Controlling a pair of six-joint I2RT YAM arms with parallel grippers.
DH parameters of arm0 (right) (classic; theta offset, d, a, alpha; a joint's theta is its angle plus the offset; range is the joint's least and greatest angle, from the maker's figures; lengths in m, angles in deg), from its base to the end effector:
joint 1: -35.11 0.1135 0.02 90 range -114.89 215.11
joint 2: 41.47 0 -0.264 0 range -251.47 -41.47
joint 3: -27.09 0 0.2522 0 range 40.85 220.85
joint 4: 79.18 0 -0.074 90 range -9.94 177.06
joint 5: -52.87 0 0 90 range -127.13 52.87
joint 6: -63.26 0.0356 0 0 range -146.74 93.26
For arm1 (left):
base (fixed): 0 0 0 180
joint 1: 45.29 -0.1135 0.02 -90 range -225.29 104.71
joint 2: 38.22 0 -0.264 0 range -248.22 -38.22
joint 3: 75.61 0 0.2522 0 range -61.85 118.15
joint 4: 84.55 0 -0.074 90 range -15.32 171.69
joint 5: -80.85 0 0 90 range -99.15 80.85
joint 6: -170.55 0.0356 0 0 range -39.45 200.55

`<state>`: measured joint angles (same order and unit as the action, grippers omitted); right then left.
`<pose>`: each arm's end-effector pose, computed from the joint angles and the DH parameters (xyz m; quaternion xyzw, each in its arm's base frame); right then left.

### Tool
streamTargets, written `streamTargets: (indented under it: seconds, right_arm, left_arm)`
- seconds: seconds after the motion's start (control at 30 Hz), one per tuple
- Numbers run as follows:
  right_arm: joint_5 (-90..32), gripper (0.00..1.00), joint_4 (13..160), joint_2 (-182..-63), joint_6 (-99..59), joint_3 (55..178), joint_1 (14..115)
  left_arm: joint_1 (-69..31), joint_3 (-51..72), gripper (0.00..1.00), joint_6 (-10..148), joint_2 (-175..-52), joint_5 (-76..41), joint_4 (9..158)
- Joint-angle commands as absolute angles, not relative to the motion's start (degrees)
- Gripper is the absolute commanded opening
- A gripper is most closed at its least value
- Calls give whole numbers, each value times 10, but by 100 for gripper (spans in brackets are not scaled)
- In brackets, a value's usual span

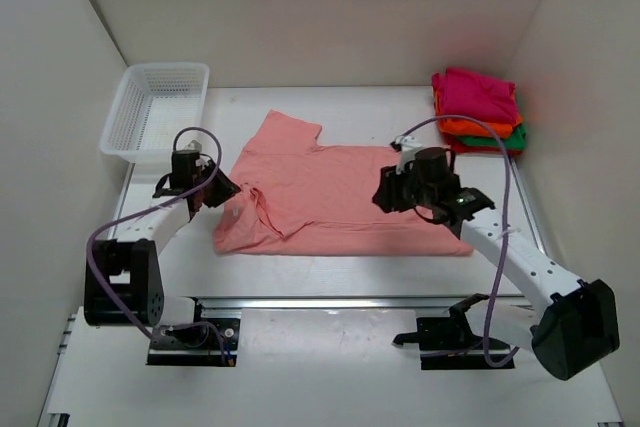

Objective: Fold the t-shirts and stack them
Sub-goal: Fold the flattened tshirt in 1/3 of the way

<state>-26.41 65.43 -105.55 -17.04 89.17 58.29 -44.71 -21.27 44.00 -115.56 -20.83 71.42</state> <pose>0.2210 0.1018 0.2760 -0.1459 0.8815 0.2052 0.3995 0.2684 -0.0099 0.1929 -0.2504 0.8920 -0.2058 0.3153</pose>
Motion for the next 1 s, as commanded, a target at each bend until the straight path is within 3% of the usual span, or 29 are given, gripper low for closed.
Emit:
streamTargets:
  seconds: [0.0, 0.37, 0.97]
  right_arm:
    - [-223, 40, 814, -1095, -164, 866, 651]
    - [-215, 53, 898, -1282, -247, 957, 776]
    - [-178, 66, 925, -1387, -319, 1007, 855]
  left_arm:
    - [-420, -168, 40, 391, -1182, -244, 770]
    - [-396, -107, 44, 362, -1282, -237, 748]
    - [-422, -76, 51, 363, -1302, -282, 678]
